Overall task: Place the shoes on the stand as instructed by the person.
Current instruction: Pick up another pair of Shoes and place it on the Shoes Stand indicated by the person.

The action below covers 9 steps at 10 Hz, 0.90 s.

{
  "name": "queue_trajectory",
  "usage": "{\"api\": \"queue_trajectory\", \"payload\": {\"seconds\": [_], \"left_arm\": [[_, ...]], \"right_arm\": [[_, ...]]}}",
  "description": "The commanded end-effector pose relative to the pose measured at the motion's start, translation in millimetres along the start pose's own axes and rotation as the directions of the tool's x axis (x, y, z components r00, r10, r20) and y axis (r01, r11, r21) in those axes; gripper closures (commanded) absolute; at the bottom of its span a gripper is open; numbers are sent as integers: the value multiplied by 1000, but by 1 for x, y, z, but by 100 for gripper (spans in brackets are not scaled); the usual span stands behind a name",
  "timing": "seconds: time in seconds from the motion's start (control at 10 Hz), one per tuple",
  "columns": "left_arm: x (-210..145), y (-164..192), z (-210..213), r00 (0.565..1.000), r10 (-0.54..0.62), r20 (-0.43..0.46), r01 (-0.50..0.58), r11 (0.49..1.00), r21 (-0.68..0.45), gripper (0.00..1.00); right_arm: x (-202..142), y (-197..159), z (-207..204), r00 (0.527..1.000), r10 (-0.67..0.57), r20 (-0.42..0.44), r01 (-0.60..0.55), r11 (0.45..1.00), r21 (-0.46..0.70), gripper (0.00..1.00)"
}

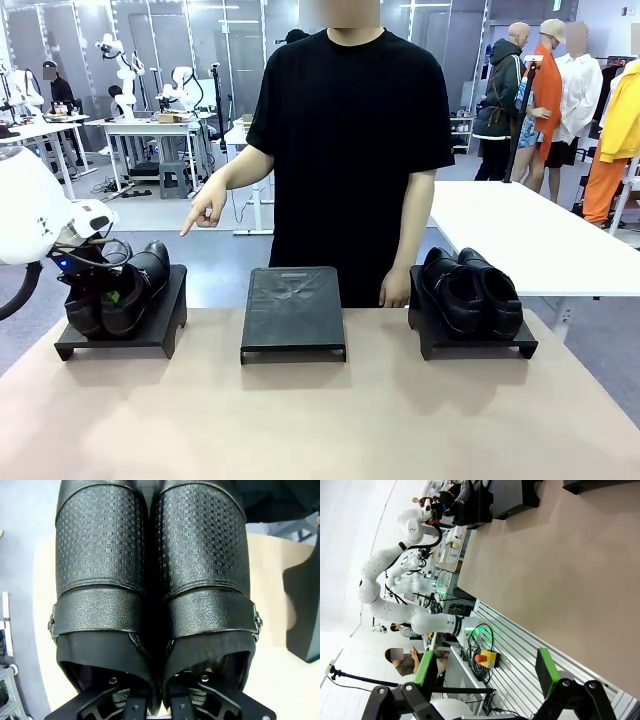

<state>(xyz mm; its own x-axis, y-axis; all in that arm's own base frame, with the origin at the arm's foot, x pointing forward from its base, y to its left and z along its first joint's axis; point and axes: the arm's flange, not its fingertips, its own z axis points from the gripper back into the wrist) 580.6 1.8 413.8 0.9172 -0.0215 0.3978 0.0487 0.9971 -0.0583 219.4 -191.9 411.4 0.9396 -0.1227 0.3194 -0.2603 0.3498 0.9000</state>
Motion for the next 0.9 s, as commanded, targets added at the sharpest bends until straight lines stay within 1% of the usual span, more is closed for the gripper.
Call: {"api": "queue_trajectory", "payload": {"seconds": [0.0, 0.2, 0.3, 0.4, 0.5, 0.6, 0.7, 0.8], "left_arm": [[15, 10, -2, 999, 0, 50, 0, 1000, 14, 91], [13, 9, -8, 999, -3, 42, 2, 1000, 16, 91], [13, 8, -8, 999, -3, 39, 2, 1000, 18, 85], [12, 8, -7, 999, -1, 41, 0, 1000, 11, 64], [12, 9, -6, 999, 5, 43, -6, 1000, 10, 57], [11, 11, -3, 999, 11, 43, -11, 1000, 13, 36], [9, 11, 1, 999, 32, 32, -32, 999, 5, 58], [7, 11, 4, 999, 38, 34, -38, 999, 5, 9]], "right_arm": [[1, 4, 0, 1000, 3, 10, -3, 1000, 8, 0], [1, 4, 0, 1000, 3, 10, -3, 1000, 8, 0], [1, 4, 0, 1000, 3, 10, -3, 1000, 8, 0], [1, 4, 0, 1000, 3, 10, -3, 1000, 8, 0], [1, 4, 0, 1000, 3, 10, -3, 1000, 8, 0], [1, 4, 0, 1000, 3, 10, -3, 1000, 8, 0], [1, 4, 0, 1000, 3, 10, -3, 1000, 8, 0], [1, 4, 0, 1000, 3, 10, -3, 1000, 8, 0]]}}
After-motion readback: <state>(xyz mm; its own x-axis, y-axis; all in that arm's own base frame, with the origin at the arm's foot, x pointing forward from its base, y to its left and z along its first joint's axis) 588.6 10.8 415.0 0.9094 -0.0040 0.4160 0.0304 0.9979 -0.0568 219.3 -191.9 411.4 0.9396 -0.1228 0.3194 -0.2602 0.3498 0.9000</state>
